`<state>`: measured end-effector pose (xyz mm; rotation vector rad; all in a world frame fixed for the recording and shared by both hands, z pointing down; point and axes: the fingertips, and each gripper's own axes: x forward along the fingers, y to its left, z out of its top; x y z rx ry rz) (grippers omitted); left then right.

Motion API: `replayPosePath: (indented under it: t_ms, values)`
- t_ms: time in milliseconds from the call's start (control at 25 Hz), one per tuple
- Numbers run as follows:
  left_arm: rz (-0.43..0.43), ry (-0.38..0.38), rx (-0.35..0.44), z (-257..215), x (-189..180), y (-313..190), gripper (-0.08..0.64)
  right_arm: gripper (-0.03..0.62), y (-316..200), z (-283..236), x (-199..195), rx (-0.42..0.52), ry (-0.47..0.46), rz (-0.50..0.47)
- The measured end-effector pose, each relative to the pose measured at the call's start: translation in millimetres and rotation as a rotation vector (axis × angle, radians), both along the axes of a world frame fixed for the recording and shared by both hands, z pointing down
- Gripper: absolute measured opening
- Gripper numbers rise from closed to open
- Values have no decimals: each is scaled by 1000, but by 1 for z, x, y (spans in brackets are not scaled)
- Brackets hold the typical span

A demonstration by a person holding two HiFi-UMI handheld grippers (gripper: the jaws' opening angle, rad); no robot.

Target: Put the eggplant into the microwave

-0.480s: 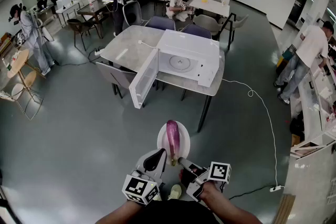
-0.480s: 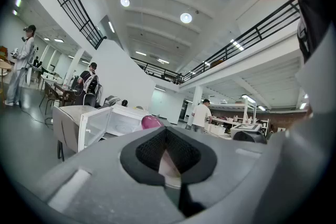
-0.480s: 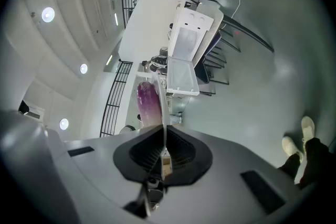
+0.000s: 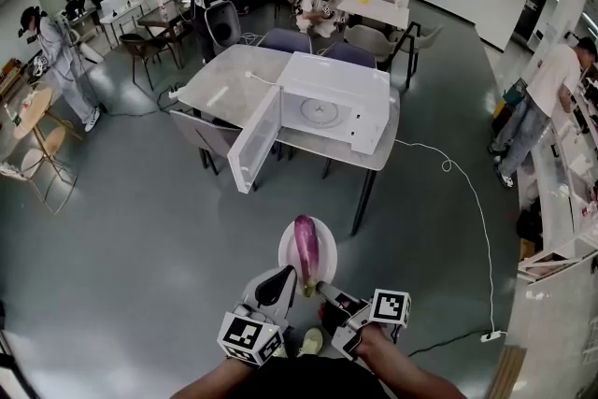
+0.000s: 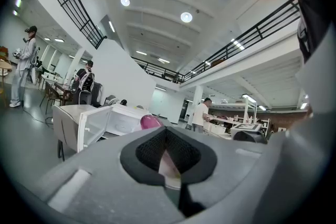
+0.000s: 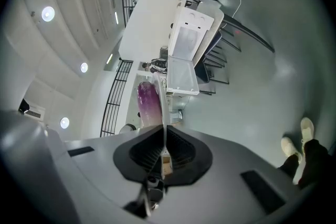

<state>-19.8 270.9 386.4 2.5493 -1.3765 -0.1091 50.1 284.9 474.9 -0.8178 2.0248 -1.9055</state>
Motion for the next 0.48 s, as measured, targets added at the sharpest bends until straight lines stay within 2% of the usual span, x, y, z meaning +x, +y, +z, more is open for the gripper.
replayPosePath:
  t_ms: [320, 480]
  values:
    - [-12, -4, 0, -1, -1, 1, 8, 18, -4, 0, 8, 12, 19, 18]
    - [-25, -9, 2, -2, -4, -6, 8, 18, -8, -4, 10, 13, -2, 20]
